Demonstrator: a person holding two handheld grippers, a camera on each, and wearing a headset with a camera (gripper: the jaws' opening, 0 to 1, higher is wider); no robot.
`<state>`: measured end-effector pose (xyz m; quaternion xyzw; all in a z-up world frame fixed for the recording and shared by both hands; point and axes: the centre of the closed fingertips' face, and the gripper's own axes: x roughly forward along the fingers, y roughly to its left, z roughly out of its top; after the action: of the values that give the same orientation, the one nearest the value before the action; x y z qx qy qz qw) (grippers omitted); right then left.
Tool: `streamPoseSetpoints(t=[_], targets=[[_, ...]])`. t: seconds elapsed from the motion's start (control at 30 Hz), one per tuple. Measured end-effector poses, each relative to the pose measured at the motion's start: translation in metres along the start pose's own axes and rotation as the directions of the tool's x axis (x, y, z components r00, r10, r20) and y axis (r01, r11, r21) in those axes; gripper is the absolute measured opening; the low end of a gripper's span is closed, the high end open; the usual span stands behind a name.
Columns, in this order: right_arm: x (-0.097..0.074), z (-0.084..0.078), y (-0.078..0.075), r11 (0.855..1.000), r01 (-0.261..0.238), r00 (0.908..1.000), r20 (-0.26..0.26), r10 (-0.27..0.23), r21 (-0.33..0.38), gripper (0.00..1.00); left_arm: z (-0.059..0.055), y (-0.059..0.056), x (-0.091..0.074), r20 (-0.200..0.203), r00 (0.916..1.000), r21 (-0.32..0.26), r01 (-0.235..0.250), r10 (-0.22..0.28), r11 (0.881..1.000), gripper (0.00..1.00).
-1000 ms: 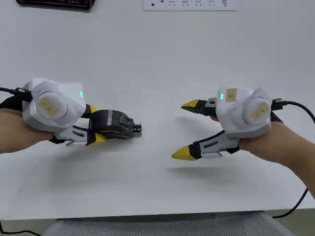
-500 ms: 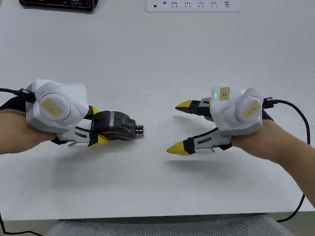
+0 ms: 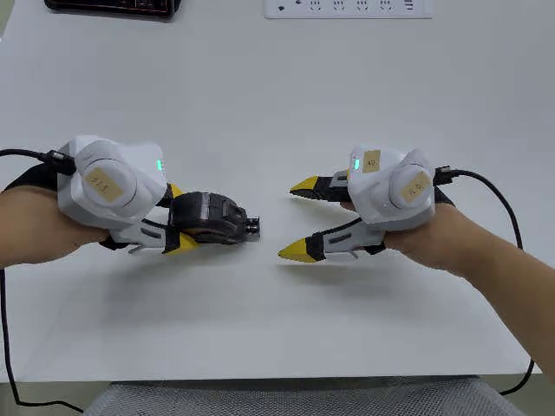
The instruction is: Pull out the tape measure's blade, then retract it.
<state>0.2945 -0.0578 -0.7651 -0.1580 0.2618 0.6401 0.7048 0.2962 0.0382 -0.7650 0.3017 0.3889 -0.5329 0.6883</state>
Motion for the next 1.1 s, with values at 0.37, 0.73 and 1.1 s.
streamPoseSetpoints(t=[0.37,0.73,1.1], targets=[[0.019,0.005,0.000,0.999,-0.031,0.9995,0.009,0.032,-0.030,0.40,0.000,0.000,0.000,0.000,1.0000,-0.003,0.003,-0.003,1.000,0.28],[0.029,0.008,0.004,0.997,-0.052,0.9983,0.023,0.053,-0.054,0.29,-0.001,0.000,0.000,0.000,1.0000,-0.003,0.003,-0.003,1.000,0.28],[0.035,0.010,0.008,0.995,-0.065,0.9970,0.036,0.068,-0.075,0.20,0.000,0.000,0.000,0.001,1.0000,-0.004,0.005,-0.005,1.000,0.28]])
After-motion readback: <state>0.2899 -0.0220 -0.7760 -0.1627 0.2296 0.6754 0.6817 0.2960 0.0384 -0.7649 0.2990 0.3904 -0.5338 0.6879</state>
